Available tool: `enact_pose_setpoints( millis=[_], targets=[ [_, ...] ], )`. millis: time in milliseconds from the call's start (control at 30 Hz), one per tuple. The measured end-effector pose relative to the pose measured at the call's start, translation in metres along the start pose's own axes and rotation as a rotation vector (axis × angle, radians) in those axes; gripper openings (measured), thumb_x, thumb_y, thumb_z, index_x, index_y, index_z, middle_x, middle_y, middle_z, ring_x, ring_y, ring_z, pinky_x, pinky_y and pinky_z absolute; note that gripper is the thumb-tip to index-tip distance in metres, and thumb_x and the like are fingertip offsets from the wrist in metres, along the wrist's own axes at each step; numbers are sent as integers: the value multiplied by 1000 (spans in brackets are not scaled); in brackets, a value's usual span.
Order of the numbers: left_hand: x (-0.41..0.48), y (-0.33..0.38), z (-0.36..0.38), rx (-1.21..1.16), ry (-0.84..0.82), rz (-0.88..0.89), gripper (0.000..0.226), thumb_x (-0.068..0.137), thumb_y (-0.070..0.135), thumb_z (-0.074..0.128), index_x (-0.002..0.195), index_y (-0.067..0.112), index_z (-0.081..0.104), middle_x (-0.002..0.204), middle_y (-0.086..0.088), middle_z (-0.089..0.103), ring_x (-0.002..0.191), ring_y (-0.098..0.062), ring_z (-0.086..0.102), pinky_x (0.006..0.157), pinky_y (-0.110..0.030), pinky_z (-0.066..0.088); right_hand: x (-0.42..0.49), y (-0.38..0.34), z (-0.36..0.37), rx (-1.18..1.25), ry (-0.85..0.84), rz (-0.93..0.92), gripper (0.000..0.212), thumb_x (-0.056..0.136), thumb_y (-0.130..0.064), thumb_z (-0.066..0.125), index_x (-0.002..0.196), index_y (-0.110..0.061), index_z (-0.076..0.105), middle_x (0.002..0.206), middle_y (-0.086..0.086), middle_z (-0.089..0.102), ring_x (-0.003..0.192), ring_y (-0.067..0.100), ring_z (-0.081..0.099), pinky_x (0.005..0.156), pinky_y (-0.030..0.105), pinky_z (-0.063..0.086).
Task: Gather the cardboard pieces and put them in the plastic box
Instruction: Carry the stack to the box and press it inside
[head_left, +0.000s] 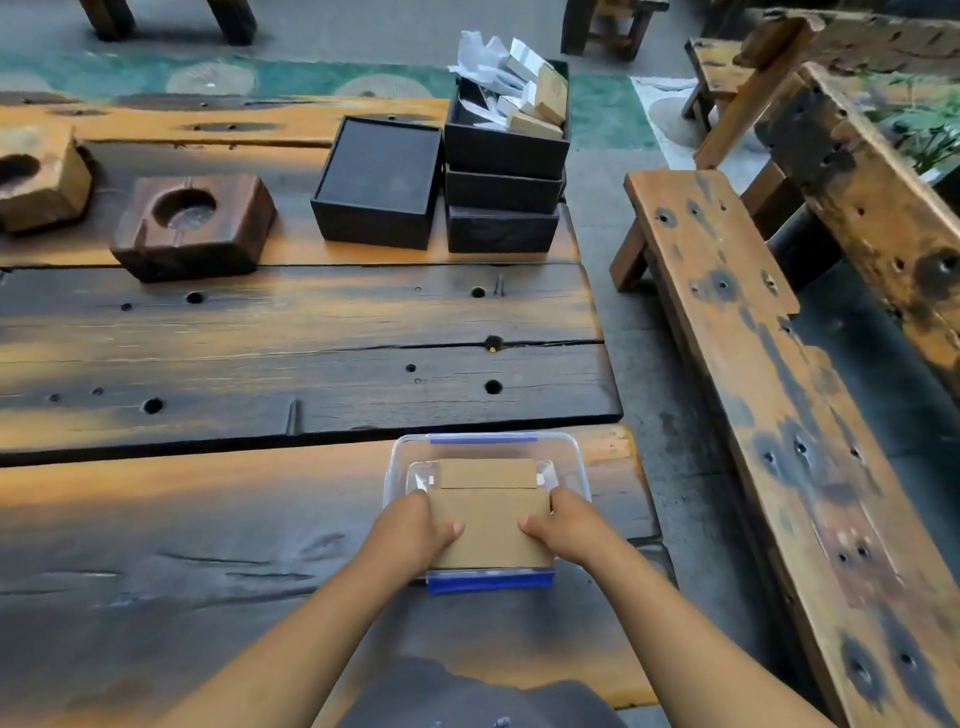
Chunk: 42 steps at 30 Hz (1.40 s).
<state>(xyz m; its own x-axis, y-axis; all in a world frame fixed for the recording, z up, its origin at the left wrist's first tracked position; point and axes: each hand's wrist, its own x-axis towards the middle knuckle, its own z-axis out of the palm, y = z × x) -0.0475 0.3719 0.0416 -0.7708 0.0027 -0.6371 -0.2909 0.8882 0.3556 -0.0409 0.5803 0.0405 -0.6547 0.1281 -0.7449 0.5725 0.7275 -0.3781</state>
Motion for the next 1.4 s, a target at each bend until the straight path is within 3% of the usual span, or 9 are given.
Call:
enact_pose_setpoints(
  millis=[167,400,733,867,967,1067,1167,1400],
  targets=[
    [4,1,1,70,-31,-16,42,85,45,61,105,8,58,106,-13,68,98,-29,63,71,-30,40,4,-1,7,-43,10,12,44,88,-41,61,120,-14,51,122,8,63,110,27,60,96,39,50],
    [6,5,-4,83,-75,-51,29,84,39,63,85,12,52,97,-13,68,91,-28,62,68,-28,40,7,1,16,-71,52,9,41,86,-45,60,116,-17,51,117,8,63,104,27,61,86,36,50],
    [4,8,-6,37,-90,-84,41,82,40,66,107,8,58,110,-12,68,101,-27,62,77,-30,45,13,5,13,-58,12,-1,49,86,-45,63,123,-17,47,122,7,62,107,25,61,89,36,51],
    [8,6,-9,-207,-191,-106,53,80,35,72,120,12,47,116,-7,64,103,-24,62,78,-31,52,17,3,7,13,-27,1,65,81,-40,65,135,-18,37,119,2,60,103,22,61,85,33,51],
    [11,8,-15,-373,-247,-125,58,78,29,75,124,15,43,113,-4,62,96,-22,63,61,-30,54,20,-2,1,105,-77,-28,73,78,-40,66,140,-23,33,113,-2,56,100,20,61,84,33,54],
    [19,13,-17,-336,-257,-97,59,77,32,76,123,17,44,112,-3,62,88,-19,62,47,-24,43,26,-5,-2,130,-110,-59,58,75,-46,68,126,-26,48,119,-2,64,103,19,64,91,38,56],
    [26,16,-17,-362,-299,-108,60,76,32,78,124,18,46,102,4,61,78,-7,56,41,-18,41,31,-5,-6,150,-175,-66,53,73,-52,70,117,-29,53,118,-5,65,104,16,64,91,33,54],
    [41,14,-18,-382,-370,-186,66,69,41,82,125,23,50,117,-2,63,92,-17,58,64,-30,45,41,-7,-6,148,-215,-71,64,75,-53,73,130,-24,55,125,-1,64,111,20,63,95,34,53]
  ],
)
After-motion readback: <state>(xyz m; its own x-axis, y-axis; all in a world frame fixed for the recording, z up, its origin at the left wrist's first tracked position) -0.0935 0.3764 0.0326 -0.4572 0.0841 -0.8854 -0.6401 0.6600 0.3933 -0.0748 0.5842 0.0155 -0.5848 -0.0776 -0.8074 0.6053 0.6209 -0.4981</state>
